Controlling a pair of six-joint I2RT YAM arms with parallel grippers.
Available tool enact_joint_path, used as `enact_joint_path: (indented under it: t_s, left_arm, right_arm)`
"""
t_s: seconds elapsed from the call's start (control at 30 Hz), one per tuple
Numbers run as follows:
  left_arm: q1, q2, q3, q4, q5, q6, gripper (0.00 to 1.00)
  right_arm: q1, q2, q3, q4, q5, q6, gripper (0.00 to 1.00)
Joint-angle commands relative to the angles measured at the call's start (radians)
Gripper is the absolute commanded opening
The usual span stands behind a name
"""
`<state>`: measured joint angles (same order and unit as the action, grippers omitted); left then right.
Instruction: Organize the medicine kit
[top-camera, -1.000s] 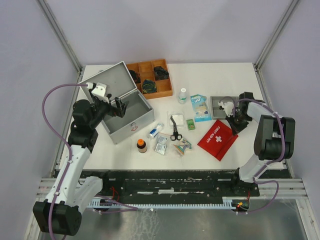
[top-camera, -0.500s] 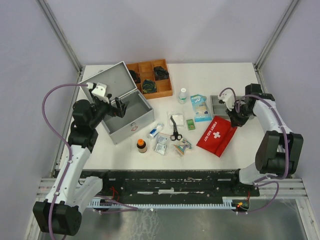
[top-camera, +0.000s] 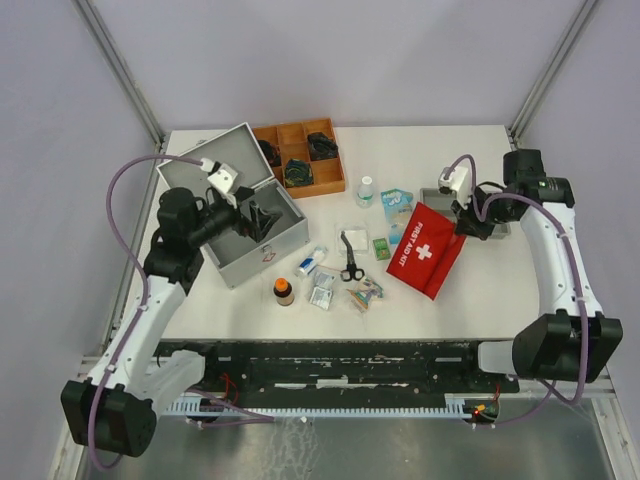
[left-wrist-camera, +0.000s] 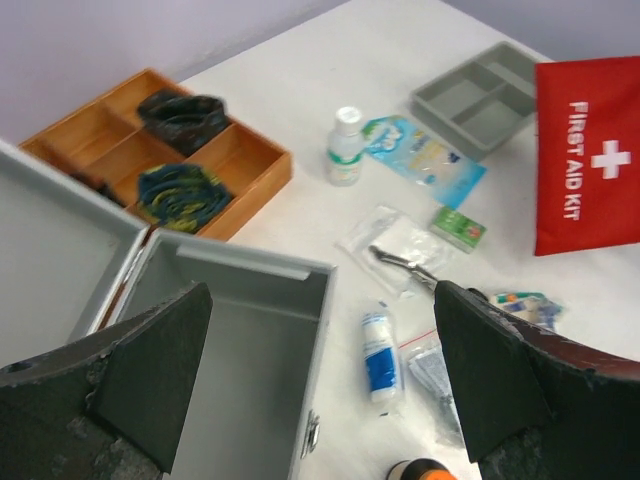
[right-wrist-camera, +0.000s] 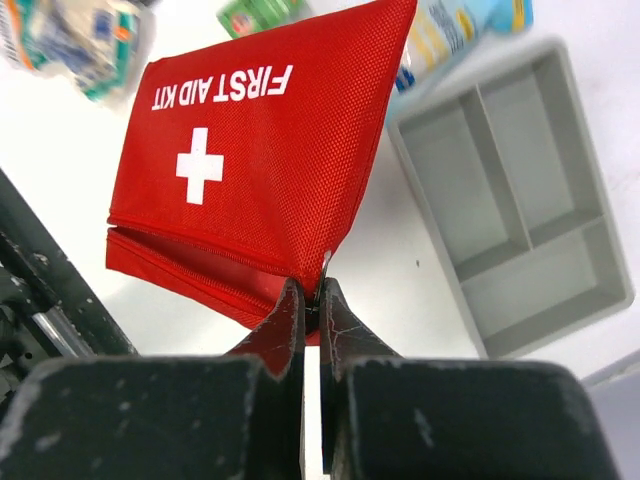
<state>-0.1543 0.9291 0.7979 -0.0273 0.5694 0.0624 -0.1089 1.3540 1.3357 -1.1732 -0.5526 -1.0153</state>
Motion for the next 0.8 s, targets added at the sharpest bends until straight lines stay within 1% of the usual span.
enact_joint_path:
  t_s: [0.0,0.1,0.13,0.2,0.3,0.43,0.53,0.63,0.77]
  left_arm:
    - [-0.108,0.044,0.093,-0.014,0.091,0.08,0.99]
    - [-0.221,0.096,0.117,-0.031,0.072,0.109,0.99]
    - [-0.254,0.115,0.124,-0.032,0.054,0.109,0.99]
    - [-0.321,0.154,0.151,-0.036,-0.011,0.1,0.99]
    - [-0.4,0.228,0.223,-0.062,-0.13,0.072,0.99]
    - [-0.521,0.324,0.355,-0.105,-0.321,0.049,0.99]
    - [-0.588,0.368,0.42,-0.111,-0.419,0.088,0.99]
    - [-0.667,0.409,0.46,-0.112,-0.516,0.132,0.99]
    - [-0.734,0.475,0.463,-0.102,-0.666,0.135,0.99]
  right_arm:
    - [0.075,-0.074,0.042,-0.018,-0.151,0.026,0.01]
    - [0.129,-0.121,0.004,0.141,-0.164,0.178,0.01]
    - [0.148,-0.13,-0.011,0.233,-0.142,0.31,0.01]
    - [0.189,-0.126,-0.017,0.37,-0.102,0.457,0.01]
    - [0.242,-0.087,0.003,0.447,-0.033,0.64,0.01]
    - [0.29,-0.038,0.01,0.49,0.039,0.799,0.01]
    - [0.315,-0.014,-0.008,0.528,0.118,0.883,0.01]
    - [0.331,0.014,-0.008,0.547,0.128,0.945,0.01]
    - [0.342,0.008,-0.047,0.635,0.054,1.01,0.01]
